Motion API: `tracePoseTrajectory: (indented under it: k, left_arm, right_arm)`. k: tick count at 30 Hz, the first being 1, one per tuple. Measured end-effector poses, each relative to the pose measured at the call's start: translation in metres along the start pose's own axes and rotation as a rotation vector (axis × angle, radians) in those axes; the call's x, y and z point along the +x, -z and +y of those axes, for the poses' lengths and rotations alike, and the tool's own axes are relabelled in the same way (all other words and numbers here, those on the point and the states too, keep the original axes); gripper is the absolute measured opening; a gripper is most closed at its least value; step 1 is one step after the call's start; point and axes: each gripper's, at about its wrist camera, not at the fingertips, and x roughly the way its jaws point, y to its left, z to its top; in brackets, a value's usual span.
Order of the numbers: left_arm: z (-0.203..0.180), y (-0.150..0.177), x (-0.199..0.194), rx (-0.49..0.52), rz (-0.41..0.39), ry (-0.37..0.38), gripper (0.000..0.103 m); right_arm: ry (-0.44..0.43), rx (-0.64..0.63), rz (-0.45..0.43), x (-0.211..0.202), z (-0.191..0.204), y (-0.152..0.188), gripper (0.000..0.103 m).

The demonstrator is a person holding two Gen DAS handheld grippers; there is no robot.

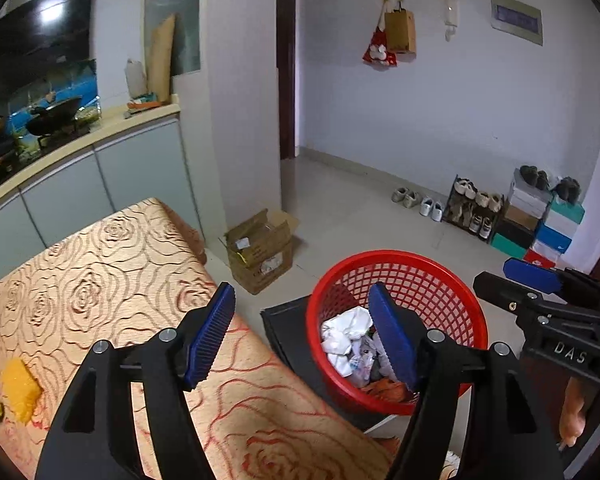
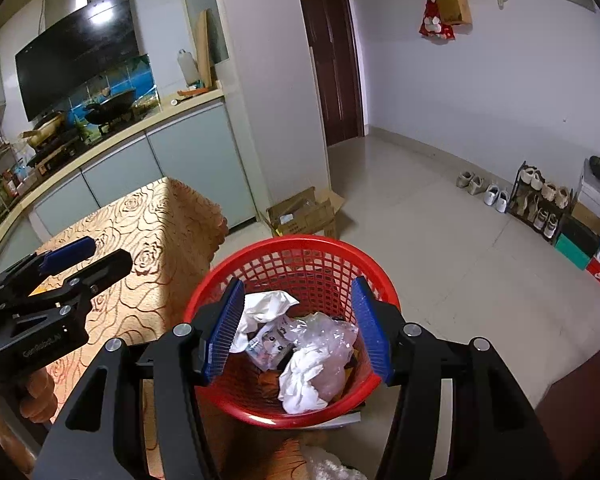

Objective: Collect trash
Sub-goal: 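Open both tools to drop the tissues into the wastebasket, then move both open tools back over the yellow sponge and green scrubber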

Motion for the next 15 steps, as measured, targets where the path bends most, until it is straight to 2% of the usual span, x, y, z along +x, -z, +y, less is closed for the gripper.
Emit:
tracePoseTrajectory:
  k: [6, 15]
  left_arm:
    - [0.015, 0.003, -0.027, -0.017, -0.035, -0.032, 0.070]
    - [0.044, 0.016, -0.069, -0.057, -0.088, -0.120, 0.073]
  right_arm:
    - [-0.017, -0.021, -0.027, -0.015, 0.019, -0.001, 0.054]
    - [-0.054, -0.051, -0.070, -0.033, 0.052, -0.004, 0.056]
